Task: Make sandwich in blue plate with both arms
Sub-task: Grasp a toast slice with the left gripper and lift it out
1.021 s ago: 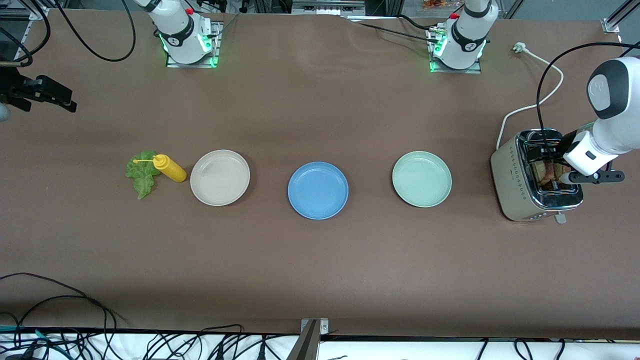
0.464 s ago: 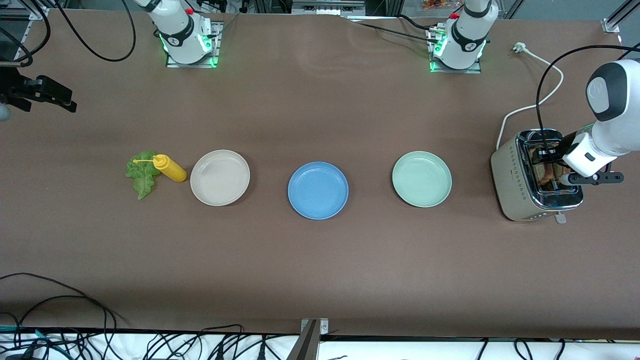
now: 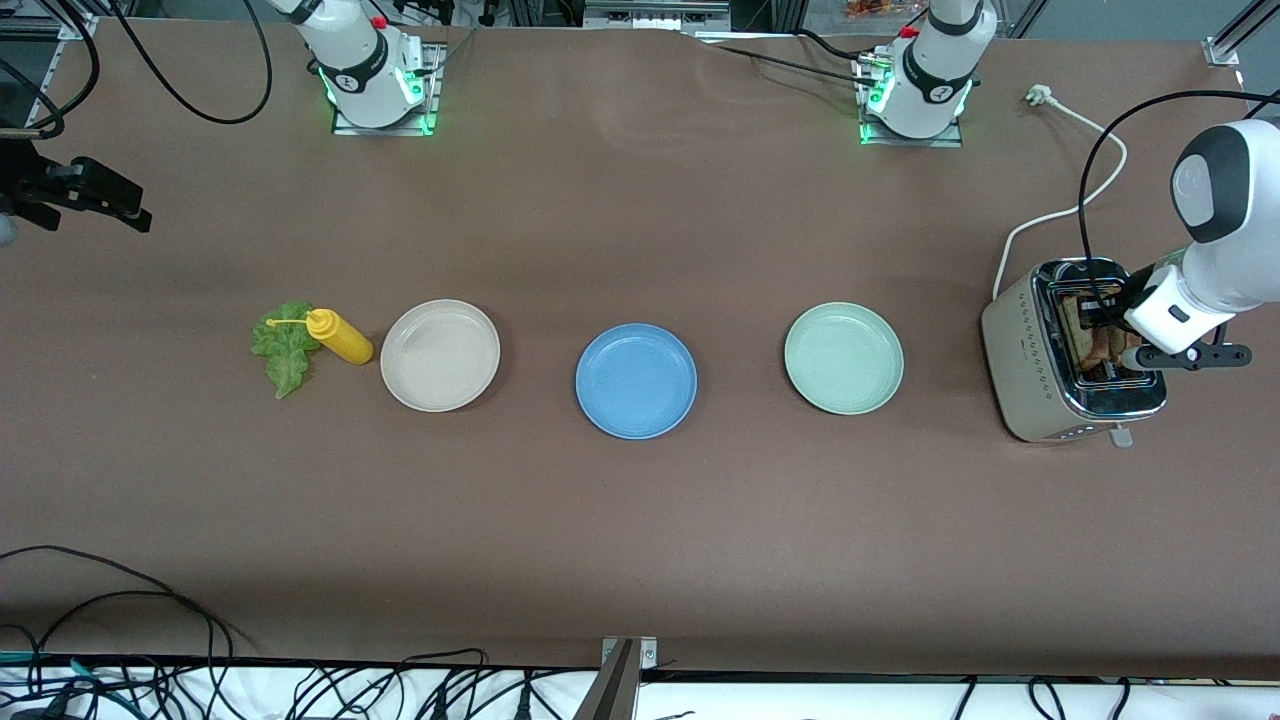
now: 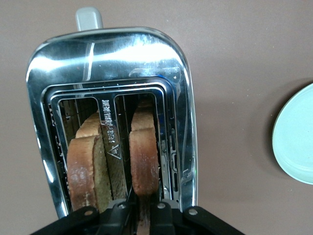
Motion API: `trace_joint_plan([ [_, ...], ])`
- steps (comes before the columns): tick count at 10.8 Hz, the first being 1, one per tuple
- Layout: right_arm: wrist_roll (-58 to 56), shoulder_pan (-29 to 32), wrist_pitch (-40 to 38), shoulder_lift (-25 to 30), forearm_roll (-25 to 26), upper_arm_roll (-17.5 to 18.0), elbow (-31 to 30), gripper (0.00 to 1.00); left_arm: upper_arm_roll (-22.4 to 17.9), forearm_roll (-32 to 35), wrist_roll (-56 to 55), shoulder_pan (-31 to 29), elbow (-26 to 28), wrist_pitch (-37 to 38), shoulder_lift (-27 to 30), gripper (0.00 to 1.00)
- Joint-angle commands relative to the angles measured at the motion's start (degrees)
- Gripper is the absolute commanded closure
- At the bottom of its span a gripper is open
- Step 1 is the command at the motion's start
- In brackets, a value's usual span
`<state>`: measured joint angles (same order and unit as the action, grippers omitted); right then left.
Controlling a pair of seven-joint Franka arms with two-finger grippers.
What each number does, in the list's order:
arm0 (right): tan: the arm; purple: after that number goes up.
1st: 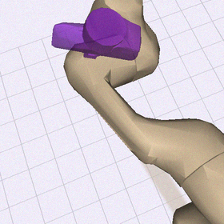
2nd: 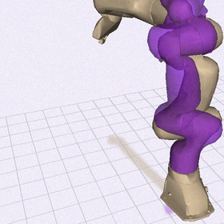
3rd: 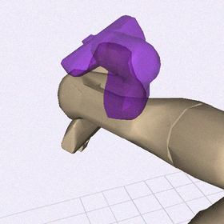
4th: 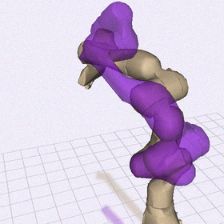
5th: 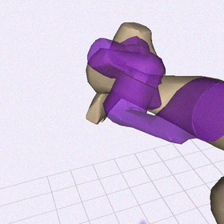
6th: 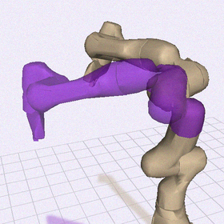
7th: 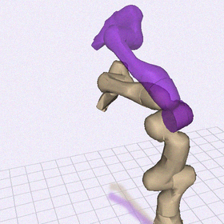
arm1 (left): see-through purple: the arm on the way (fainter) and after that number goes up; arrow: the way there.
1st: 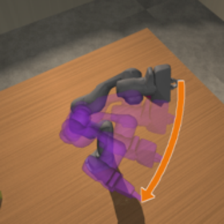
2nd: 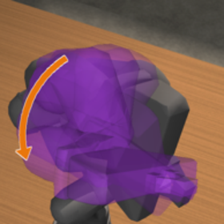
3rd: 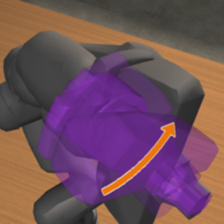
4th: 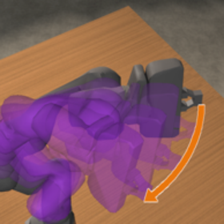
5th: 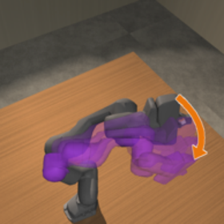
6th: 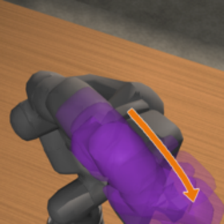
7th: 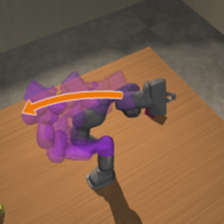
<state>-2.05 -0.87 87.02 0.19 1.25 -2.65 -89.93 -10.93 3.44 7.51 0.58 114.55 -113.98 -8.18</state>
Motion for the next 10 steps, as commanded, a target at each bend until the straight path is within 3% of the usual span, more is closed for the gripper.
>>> trace_joint_plan([
  [1, 0.2, 0.1, 0.0, -0.9, -1.1, 0.0, 1.3, 0.00, -0.1, 1.4, -0.6, 0.2, -1.4, -0.3, 1.1, 1.00],
  [7, 0.2, 0.1, 0.0, -1.0, -1.1, 0.0, 1.3, 0.00, 1.7, 1.4, -0.4, 0.8, -7.3, 3.7, 7.6, 1.00],
  [10, 0.3, 0.1, -0.1, -1.0, -1.1, 0.1, 1.3, 0.00, 6.1, 1.3, -0.7, 0.8, -12.1, 10.1, 8.5, 1.00],
])
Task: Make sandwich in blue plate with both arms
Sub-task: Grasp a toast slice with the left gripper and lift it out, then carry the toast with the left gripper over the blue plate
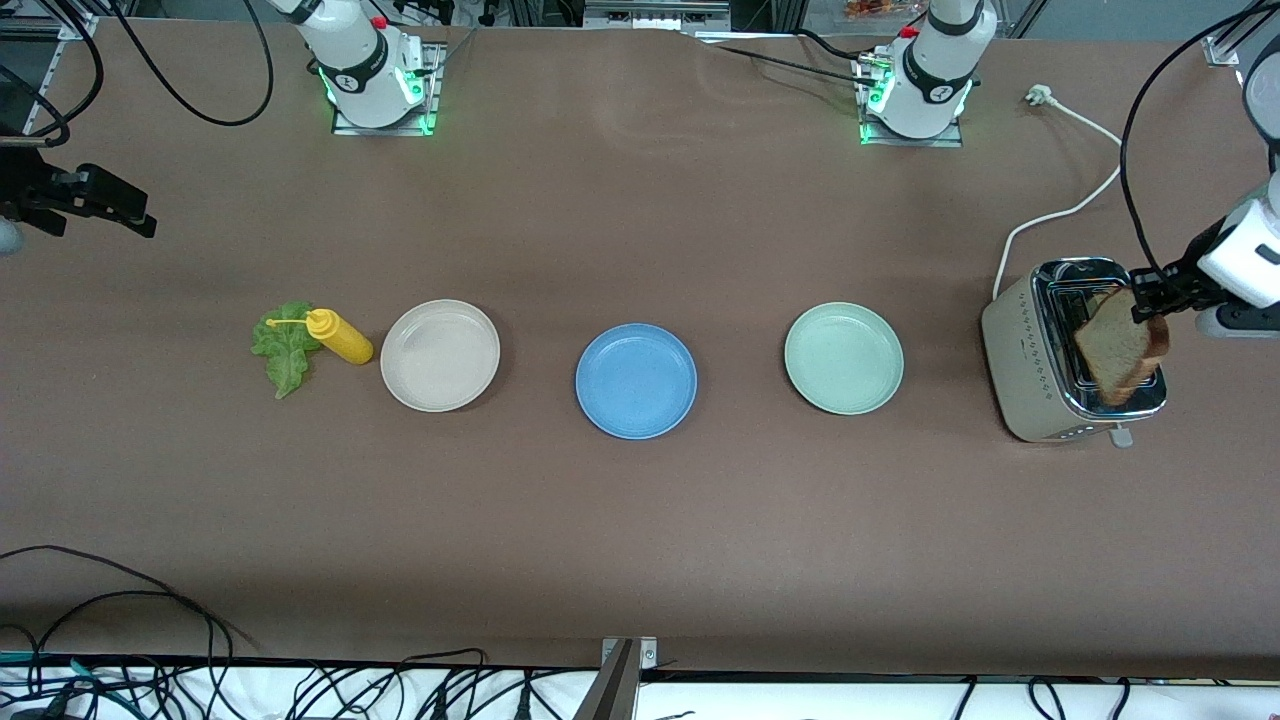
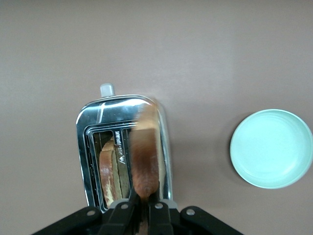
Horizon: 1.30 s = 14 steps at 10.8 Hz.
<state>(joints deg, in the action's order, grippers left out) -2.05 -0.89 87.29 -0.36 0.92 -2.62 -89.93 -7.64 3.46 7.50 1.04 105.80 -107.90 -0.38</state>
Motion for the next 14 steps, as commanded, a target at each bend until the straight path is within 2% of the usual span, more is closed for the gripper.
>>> trace_joint_plan([
  [1, 0.3, 0.1, -0.3, -0.5, -0.7, 0.1, 1.2, 0.00, 4.2, 1.3, -0.7, 0.4, -3.6, 4.3, 0.8, 1.00],
  [2, 0.3, 0.0, -0.2, -0.8, -0.7, 0.1, 1.2, 0.00, 5.5, 1.2, -0.5, 0.5, -4.0, 4.4, 1.6, 1.00],
  [7, 0.4, 0.0, 0.0, -0.8, -0.7, 0.1, 1.2, 0.00, 18.0, -0.6, -5.7, 0.6, -4.5, 4.5, 0.0, 1.00],
  [8, 0.4, 0.0, 0.0, -0.8, -0.7, 0.1, 1.2, 0.00, 20.0, -2.6, -7.6, 0.6, -4.5, 4.5, -1.0, 1.00],
  [11, 0.4, 0.0, -0.1, -0.8, -0.7, 0.1, 1.2, 0.00, 27.0, -3.0, -9.2, 0.6, -4.5, 0.3, -5.9, 1.00],
  [14, 0.4, 0.0, -0.1, -0.8, -0.7, 0.1, 1.2, 0.00, 35.3, -2.9, -21.4, 0.6, -6.0, -5.0, -12.5, 1.00],
])
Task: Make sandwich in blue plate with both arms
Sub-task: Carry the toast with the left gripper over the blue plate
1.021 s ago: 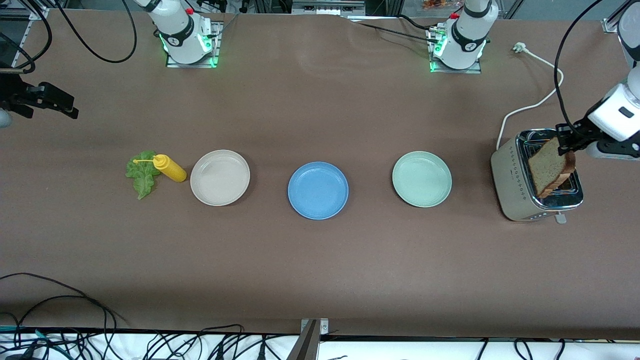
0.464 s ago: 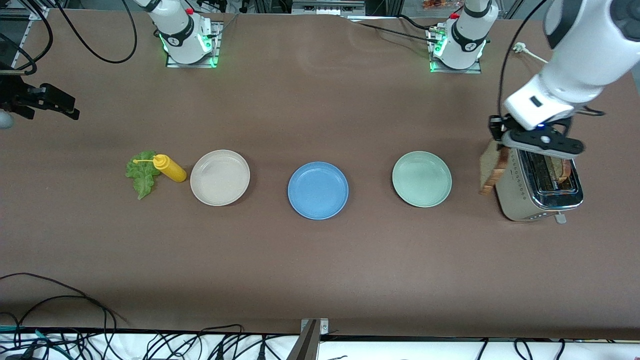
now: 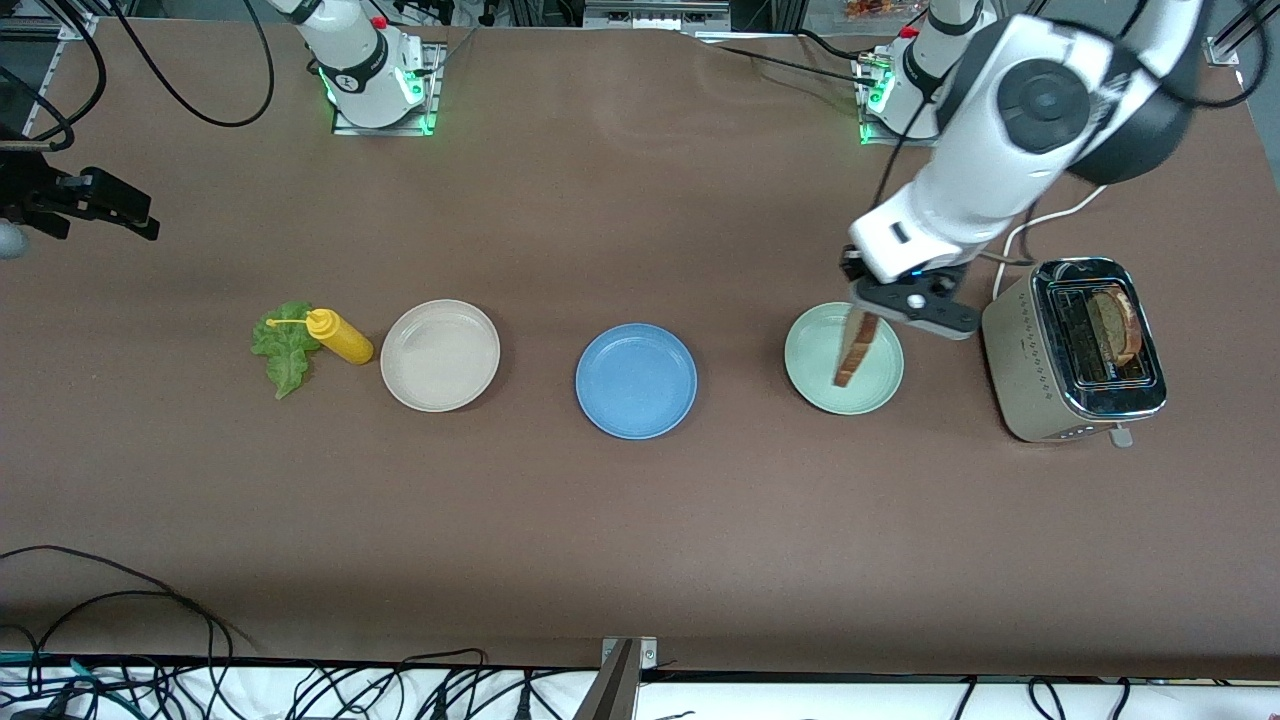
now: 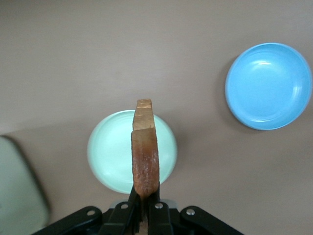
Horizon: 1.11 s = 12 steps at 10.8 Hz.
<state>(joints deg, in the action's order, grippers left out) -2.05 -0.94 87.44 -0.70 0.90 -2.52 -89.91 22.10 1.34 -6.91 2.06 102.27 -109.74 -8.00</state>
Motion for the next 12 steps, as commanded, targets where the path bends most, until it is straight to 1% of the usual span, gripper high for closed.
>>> trace_joint_plan([
  [1, 0.4, 0.1, -0.2, -0.4, -0.6, 0.0, 1.2, 0.00, 7.6, -0.8, -10.5, -0.2, -3.9, -3.4, -6.6, 1.00],
  [3, 0.4, 0.1, -0.2, -0.4, -0.6, 0.0, 1.2, 0.00, 11.5, -0.8, -14.9, -0.1, -7.7, -4.2, -11.7, 1.00],
  [4, 0.4, 0.2, -0.2, -0.4, -0.6, -0.1, 1.2, 0.00, 13.6, -0.8, -17.8, -0.1, -9.2, -6.3, -14.6, 1.00],
  [5, 0.4, 0.2, -0.2, -0.4, -0.6, -0.1, 1.2, 0.00, 15.2, -0.8, -20.6, 0.0, -9.2, -10.5, -17.0, 1.00],
  [6, 0.4, 0.2, -0.2, -0.4, -0.5, -0.1, 1.2, 0.00, 16.3, -0.8, -22.0, 0.1, -9.2, -15.4, -19.2, 1.00],
  [7, 0.4, 0.2, -0.2, -0.4, -0.6, -0.1, 1.3, 0.00, 17.4, -1.1, -22.0, 0.2, -9.3, -18.4, -21.1, 1.00],
  [8, 0.4, 0.2, -0.2, -0.4, -0.6, -0.1, 1.3, 0.00, 18.4, -3.3, -21.4, 0.3, -9.6, -21.0, -23.7, 1.00],
  [9, 0.4, 0.2, -0.3, -0.4, -0.5, -0.1, 1.3, 0.00, 19.3, -3.9, -21.4, 0.4, -11.8, -24.1, -27.3, 1.00],
  [11, 0.4, 0.2, -0.2, -0.4, -0.5, -0.3, 1.3, 0.00, 20.0, -4.1, -21.0, 1.4, -13.8, -25.2, -32.5, 1.00],
  [12, 0.4, 0.2, -0.2, -0.4, -0.5, -0.3, 1.3, 0.00, 21.0, -4.2, -21.0, 1.4, -14.3, -27.2, -34.7, 1.00],
])
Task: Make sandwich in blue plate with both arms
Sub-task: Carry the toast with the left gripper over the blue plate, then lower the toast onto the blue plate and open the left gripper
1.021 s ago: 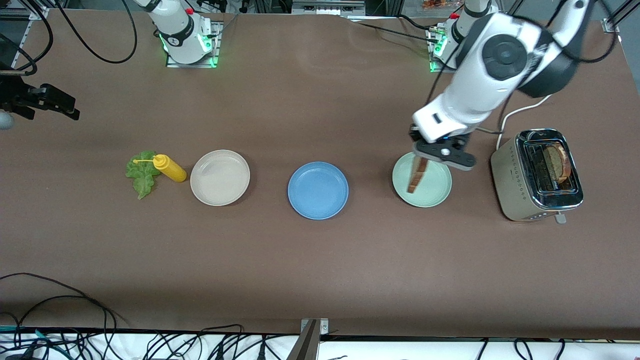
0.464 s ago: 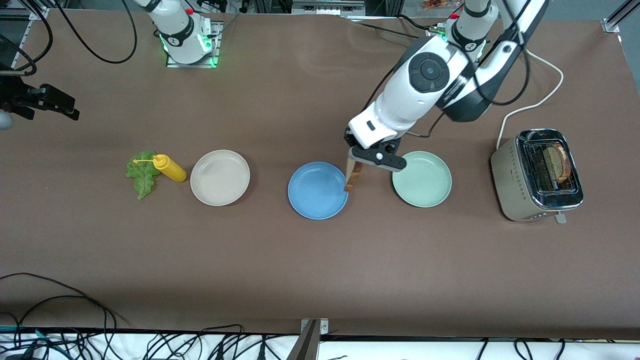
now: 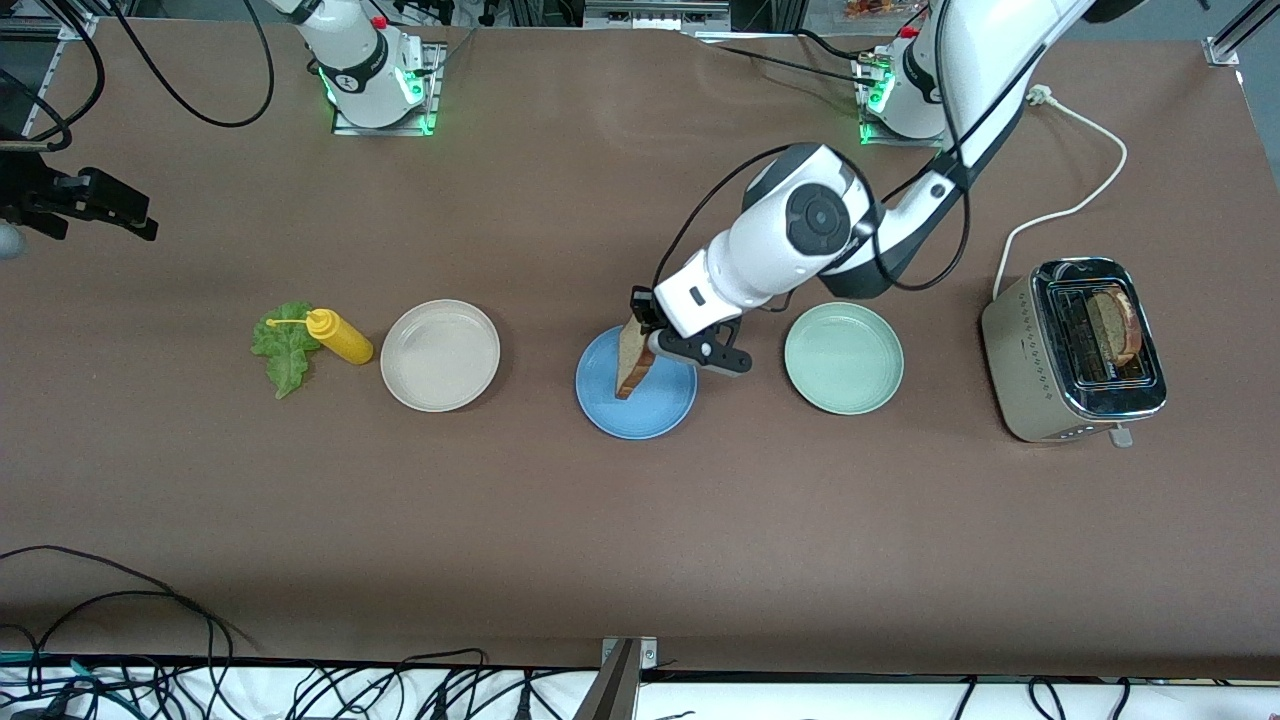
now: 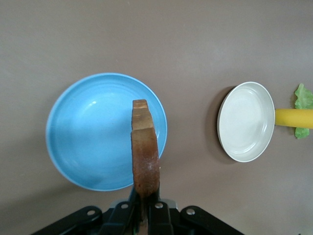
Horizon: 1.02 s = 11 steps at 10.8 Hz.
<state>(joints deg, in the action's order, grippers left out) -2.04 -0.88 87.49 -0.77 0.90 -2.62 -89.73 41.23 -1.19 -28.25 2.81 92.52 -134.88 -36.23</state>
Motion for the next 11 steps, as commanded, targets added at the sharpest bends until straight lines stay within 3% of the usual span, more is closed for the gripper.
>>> trace_joint_plan([
  [1, 0.4, 0.2, -0.2, -0.3, -0.5, -0.2, 1.1, 0.00, 2.3, -2.3, 0.4, 0.6, -4.9, -4.0, -8.4, 1.00],
  [3, 0.4, 0.2, -0.3, -0.3, -0.5, -0.1, 1.1, 0.00, 2.4, -6.1, 1.6, 0.4, -5.3, -4.6, -10.6, 1.00],
  [5, 0.4, 0.2, -0.2, -0.3, -0.5, -0.2, 1.2, 0.00, 1.7, -17.0, 9.1, -0.1, -5.7, -4.5, -10.9, 1.00],
  [11, 0.4, 0.2, -0.2, -0.3, -0.5, -0.2, 1.5, 0.00, -2.1, -17.4, 10.6, 0.3, -5.6, -4.5, -11.0, 1.00],
])
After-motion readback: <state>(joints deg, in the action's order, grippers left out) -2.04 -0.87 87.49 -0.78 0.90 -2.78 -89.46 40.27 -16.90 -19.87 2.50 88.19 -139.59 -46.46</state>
